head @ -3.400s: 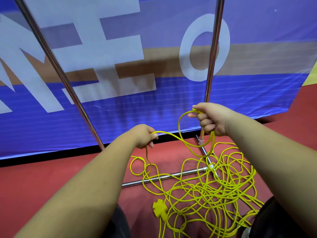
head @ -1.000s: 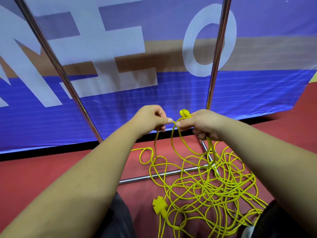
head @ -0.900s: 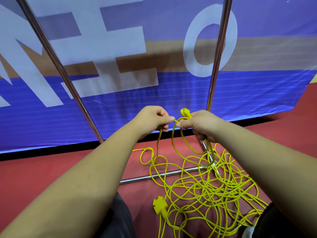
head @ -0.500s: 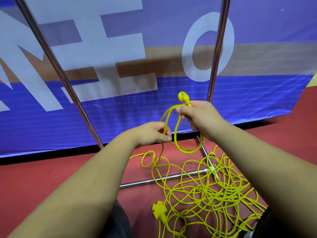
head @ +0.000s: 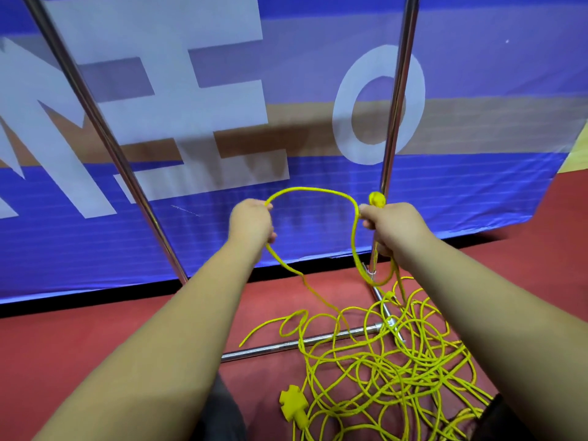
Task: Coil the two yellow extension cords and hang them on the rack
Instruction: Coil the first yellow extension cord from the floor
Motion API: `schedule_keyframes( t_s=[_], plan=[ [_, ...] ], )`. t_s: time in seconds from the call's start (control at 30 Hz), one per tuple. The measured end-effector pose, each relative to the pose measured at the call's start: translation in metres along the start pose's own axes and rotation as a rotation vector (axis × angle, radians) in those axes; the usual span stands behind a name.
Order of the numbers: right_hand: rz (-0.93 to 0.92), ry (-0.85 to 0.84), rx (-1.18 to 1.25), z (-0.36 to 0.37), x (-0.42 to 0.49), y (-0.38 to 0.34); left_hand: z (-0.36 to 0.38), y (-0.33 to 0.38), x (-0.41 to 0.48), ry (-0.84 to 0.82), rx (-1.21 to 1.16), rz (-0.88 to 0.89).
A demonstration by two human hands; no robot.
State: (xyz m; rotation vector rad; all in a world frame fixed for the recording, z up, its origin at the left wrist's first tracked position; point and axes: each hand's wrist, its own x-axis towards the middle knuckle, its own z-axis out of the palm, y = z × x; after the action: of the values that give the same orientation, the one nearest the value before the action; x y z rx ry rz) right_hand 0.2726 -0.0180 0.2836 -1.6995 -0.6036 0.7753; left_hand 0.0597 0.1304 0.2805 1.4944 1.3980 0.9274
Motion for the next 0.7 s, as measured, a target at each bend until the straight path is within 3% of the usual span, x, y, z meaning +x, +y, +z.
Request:
schedule_keyframes(
  t_s=[0.07,0.13,0.27,0.33,0.43,0.53,0.6,0.7],
  plan=[
    [0.052,0.059,-0.039,-0.001,0.005,0.008,-0.015,-0.003,0.003,0.043,0.38,0.267],
    [0.07,0.093,-0.065,-0.001,0.008,0.01,-0.026,-0.012,0.001,-0.168,0.762,0.381],
    [0.043,0.045,0.133,0.002,0.016,0.009,-0.025,-0.025,-0.02,-0.901,1.298,0.174],
    [0.04,0.014,0.243,0.005,0.019,0.008,-0.014,-0.032,-0.033,-1.1,1.43,0.044],
    [0.053,-0.017,0.322,0.011,0.018,0.005,-0.003,-0.035,-0.044,-1.256,1.248,0.058],
    [0.084,-0.044,0.389,0.015,0.015,0.003,-0.005,-0.028,-0.045,-1.346,0.763,0.148],
    [0.105,-0.059,0.415,0.015,0.015,0.003,-0.013,-0.023,-0.045,-1.293,0.418,0.169],
    [0.118,-0.114,0.384,0.013,0.013,0.002,-0.022,-0.019,-0.039,-1.073,0.027,0.117]
  ],
)
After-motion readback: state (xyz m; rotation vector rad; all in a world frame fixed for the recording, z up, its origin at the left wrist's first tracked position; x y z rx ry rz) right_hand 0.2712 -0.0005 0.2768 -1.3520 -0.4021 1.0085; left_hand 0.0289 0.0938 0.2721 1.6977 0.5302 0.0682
